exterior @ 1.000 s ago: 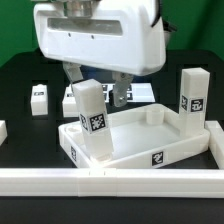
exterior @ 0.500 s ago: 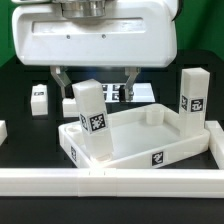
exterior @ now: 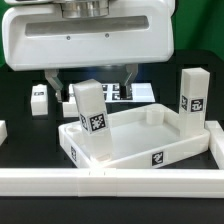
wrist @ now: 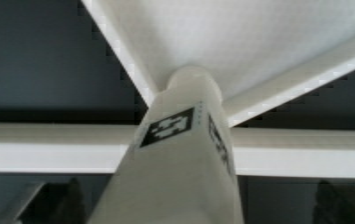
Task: Assemble desk
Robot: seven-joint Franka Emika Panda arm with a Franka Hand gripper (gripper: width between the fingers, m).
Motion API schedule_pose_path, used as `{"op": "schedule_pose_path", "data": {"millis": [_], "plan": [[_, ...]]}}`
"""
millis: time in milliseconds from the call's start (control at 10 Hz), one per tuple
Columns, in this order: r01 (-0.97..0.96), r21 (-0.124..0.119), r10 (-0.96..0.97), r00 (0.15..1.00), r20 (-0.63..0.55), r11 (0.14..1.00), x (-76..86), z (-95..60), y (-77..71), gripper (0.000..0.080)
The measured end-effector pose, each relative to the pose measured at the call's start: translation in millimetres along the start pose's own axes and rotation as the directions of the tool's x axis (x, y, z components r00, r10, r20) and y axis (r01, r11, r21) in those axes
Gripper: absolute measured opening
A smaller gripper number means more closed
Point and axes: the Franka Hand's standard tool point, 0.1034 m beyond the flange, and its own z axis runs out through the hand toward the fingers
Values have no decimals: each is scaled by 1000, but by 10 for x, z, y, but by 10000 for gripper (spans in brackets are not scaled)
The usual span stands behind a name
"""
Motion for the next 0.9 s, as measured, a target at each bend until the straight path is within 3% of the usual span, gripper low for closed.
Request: {"op": "schedule_pose_path", "data": {"millis": [500,800,900], "plan": [[236,-9,-236,972,5,972,-3,-2,22,649],[235,-9,-235,972,5,972,-3,-2,22,289],[234,-9,-234,972,6,972,-5,-1,25,289]]}}
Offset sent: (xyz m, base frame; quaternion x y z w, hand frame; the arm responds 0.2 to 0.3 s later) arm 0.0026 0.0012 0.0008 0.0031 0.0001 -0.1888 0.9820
